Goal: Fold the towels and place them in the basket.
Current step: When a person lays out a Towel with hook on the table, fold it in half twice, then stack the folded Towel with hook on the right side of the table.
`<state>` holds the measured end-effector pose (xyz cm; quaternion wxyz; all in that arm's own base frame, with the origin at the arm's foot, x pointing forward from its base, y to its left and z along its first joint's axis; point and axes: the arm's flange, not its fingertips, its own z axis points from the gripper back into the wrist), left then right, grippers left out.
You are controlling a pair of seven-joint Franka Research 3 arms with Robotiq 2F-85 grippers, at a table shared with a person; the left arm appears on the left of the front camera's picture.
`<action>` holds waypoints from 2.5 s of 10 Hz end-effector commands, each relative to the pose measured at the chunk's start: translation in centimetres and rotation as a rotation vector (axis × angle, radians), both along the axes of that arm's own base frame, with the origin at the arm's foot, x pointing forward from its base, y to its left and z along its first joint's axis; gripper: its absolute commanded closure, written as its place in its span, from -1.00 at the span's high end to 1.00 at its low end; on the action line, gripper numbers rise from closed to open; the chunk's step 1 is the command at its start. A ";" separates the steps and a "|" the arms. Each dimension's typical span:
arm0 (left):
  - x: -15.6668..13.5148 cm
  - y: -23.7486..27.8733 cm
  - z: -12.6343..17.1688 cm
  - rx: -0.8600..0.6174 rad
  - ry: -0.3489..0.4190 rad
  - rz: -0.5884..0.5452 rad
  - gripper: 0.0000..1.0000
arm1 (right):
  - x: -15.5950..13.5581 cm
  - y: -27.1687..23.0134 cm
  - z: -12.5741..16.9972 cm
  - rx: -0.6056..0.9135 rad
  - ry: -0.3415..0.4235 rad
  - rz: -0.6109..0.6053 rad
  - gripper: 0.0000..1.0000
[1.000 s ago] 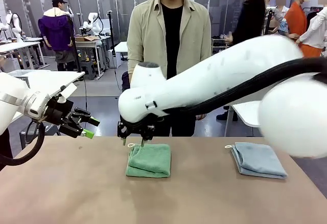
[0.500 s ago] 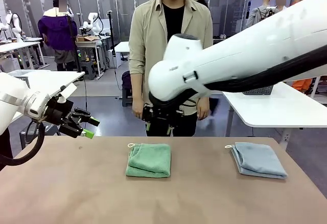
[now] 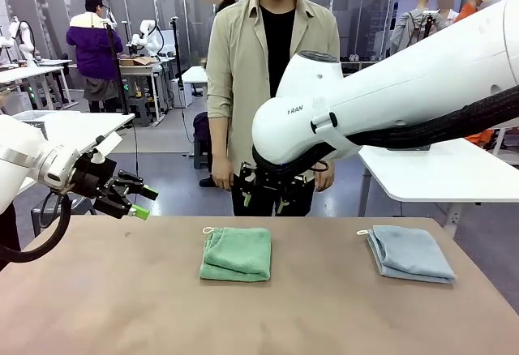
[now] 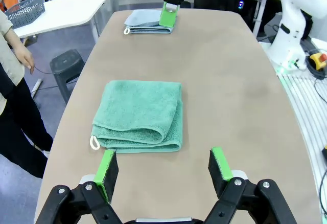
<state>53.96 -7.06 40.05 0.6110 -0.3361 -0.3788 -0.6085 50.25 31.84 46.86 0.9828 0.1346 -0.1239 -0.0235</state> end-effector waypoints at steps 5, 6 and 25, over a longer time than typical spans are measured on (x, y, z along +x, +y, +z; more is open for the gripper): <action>-0.1 0.0 0.2 -0.010 0.009 0.000 0.81 | 0.4 0.4 0.0 0.001 0.005 0.002 0.51; -0.1 0.0 0.2 -0.010 0.009 0.000 0.81 | 0.4 0.4 0.0 0.001 0.005 0.002 0.51; -0.1 0.0 0.2 -0.010 0.009 0.000 0.81 | 5.4 -2.8 -15.0 0.060 0.042 -0.022 0.52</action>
